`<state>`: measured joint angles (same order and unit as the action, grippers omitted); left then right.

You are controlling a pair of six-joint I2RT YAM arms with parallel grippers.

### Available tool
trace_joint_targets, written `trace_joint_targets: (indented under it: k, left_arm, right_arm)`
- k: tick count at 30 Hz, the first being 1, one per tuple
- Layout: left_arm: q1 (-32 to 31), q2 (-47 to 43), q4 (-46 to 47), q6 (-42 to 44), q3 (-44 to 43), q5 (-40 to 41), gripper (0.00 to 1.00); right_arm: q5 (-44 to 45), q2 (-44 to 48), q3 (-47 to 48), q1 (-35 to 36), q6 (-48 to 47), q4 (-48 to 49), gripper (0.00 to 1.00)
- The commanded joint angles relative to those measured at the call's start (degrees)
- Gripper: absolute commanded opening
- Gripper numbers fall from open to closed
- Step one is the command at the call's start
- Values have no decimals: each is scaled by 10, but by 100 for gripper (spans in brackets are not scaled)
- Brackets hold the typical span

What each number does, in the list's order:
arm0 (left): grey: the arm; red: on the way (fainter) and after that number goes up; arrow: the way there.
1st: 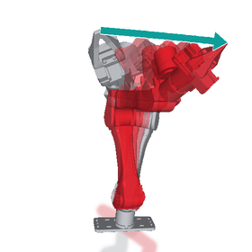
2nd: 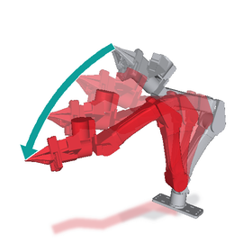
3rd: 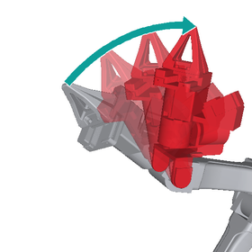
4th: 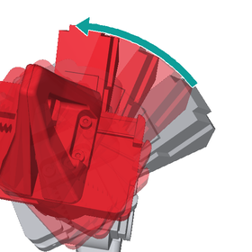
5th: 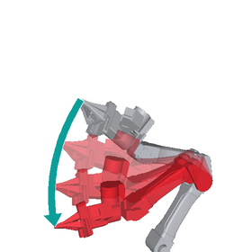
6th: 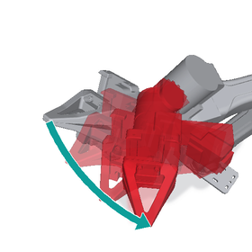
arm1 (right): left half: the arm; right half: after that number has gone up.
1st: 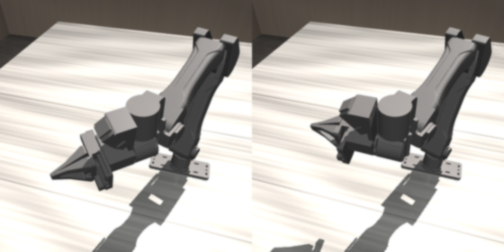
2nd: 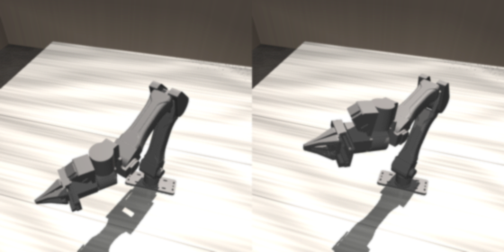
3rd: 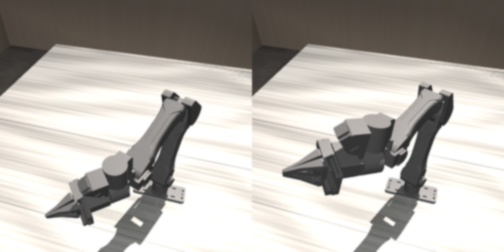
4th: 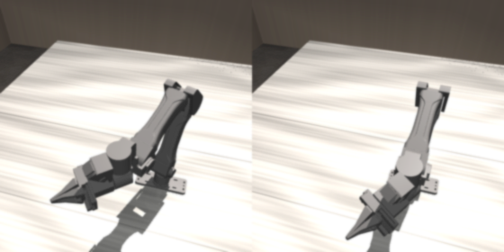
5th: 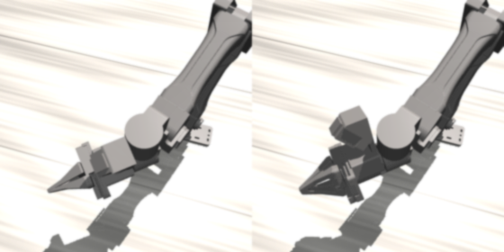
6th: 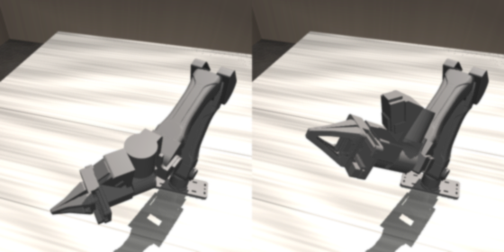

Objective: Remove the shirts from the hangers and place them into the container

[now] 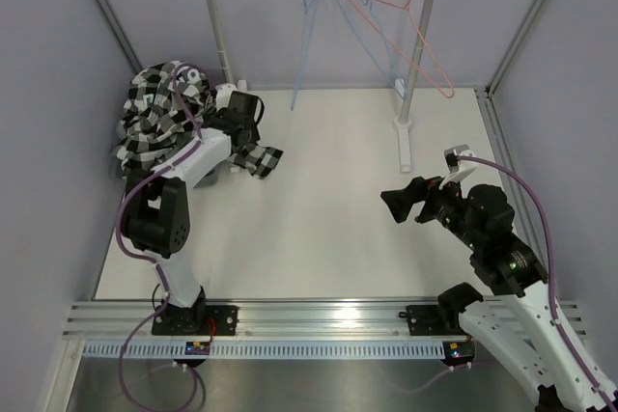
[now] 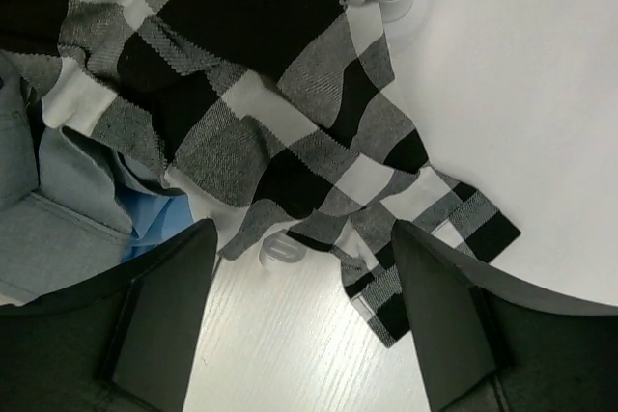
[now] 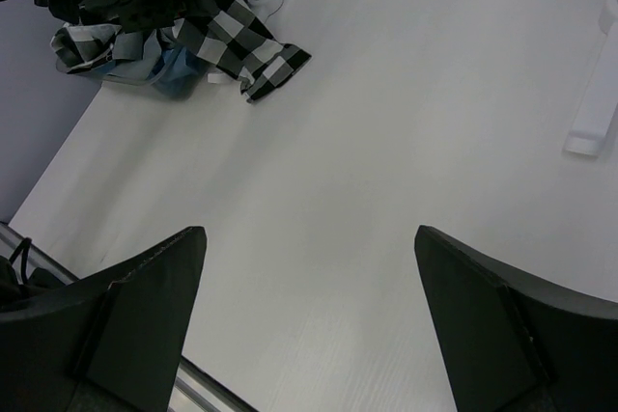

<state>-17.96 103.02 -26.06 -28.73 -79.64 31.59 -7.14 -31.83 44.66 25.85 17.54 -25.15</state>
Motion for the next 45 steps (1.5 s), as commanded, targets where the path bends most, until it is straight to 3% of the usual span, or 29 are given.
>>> trace_joint_targets:
  k: [1, 17, 24, 32, 37, 45]
  left_arm:
    - [-1, 19, 25, 4, -39, 50, 75]
    - [-8, 86, 23, 33, -88, 103, 55]
    - [-7, 83, 21, 46, -88, 127, 36]
    - [-6, 66, 21, 68, -80, 151, 1]
    - [0, 52, 21, 78, -76, 154, 0]
    - [32, -56, 22, 154, -108, 198, 0]
  right_arm:
    - [-7, 2, -3, -1, -1, 16, 99]
    - [-14, -3, -8, -1, 1, 23, 99]
    - [-16, -5, -12, -1, 1, 27, 99]
    - [-17, -4, -12, -1, 2, 29, 99]
    - [-17, -2, -10, -1, 1, 28, 99]
    - [-14, -2, -6, -1, 0, 24, 99]
